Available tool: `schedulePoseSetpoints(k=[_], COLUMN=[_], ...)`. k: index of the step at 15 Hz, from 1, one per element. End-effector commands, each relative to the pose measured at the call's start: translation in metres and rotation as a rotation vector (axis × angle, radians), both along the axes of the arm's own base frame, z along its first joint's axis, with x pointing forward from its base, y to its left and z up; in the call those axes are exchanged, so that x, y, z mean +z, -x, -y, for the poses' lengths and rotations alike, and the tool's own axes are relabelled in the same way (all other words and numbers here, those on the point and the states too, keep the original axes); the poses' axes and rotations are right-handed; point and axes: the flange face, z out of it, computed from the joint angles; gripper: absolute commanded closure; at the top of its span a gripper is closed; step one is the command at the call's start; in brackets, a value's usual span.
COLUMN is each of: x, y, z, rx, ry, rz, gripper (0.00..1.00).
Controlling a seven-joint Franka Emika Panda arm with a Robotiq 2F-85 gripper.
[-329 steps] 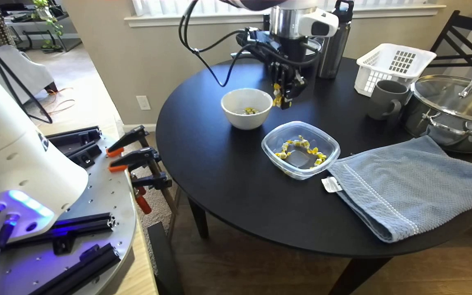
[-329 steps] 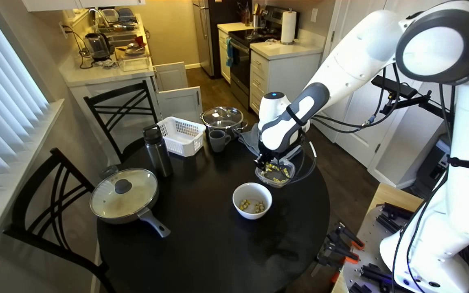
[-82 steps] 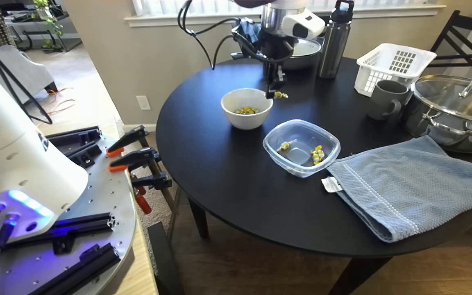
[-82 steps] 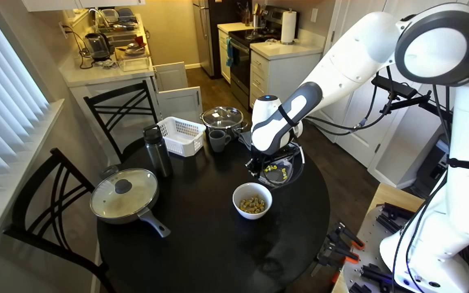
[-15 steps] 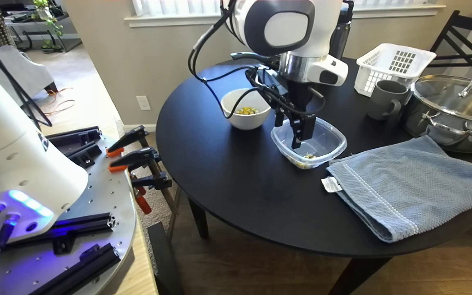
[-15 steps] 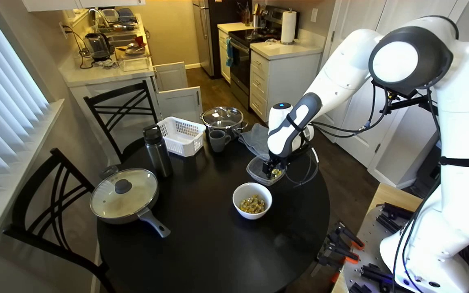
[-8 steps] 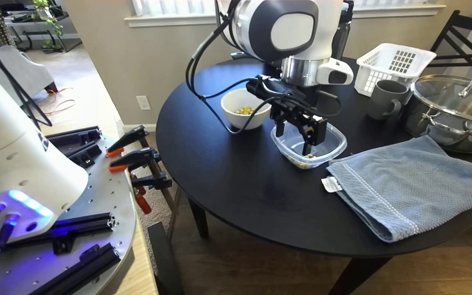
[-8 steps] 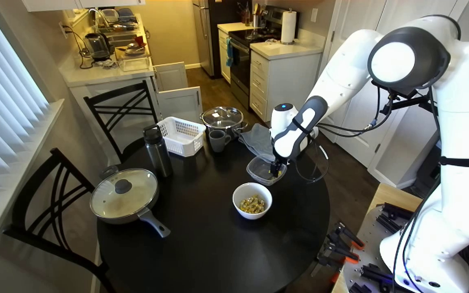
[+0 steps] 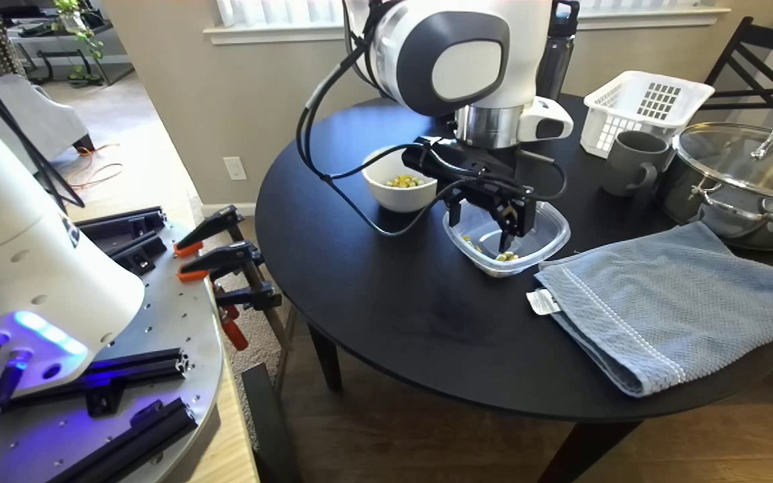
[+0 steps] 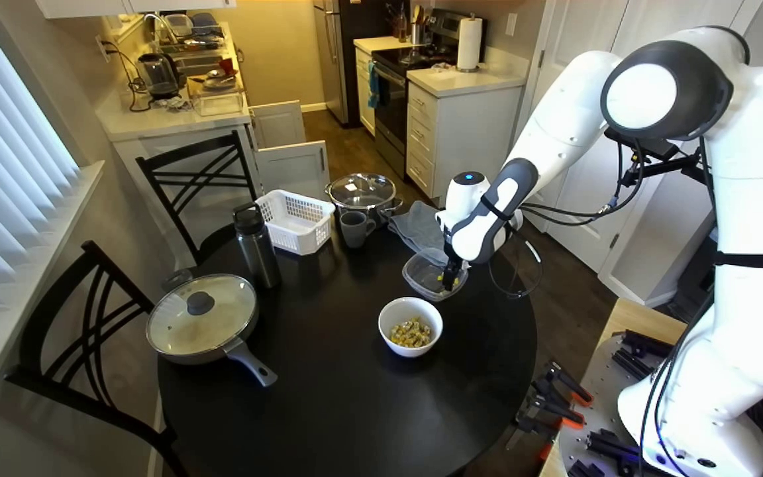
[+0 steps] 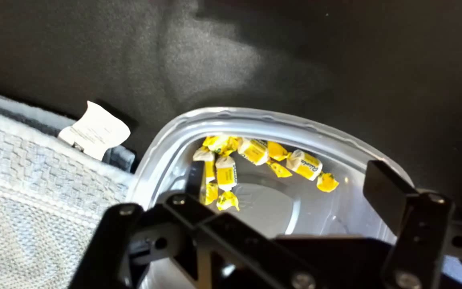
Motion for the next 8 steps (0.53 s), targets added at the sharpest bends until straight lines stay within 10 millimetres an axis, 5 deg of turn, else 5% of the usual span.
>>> schedulePoseSetpoints(k=[1, 8], x=[-0.009, 0.001], y=[0.008, 0.008], z=[0.005, 0.011], rx=[0.013, -0.032], ry=[-0.028, -0.086], rz=[0.012, 0.033], gripper=[0.0, 0.0])
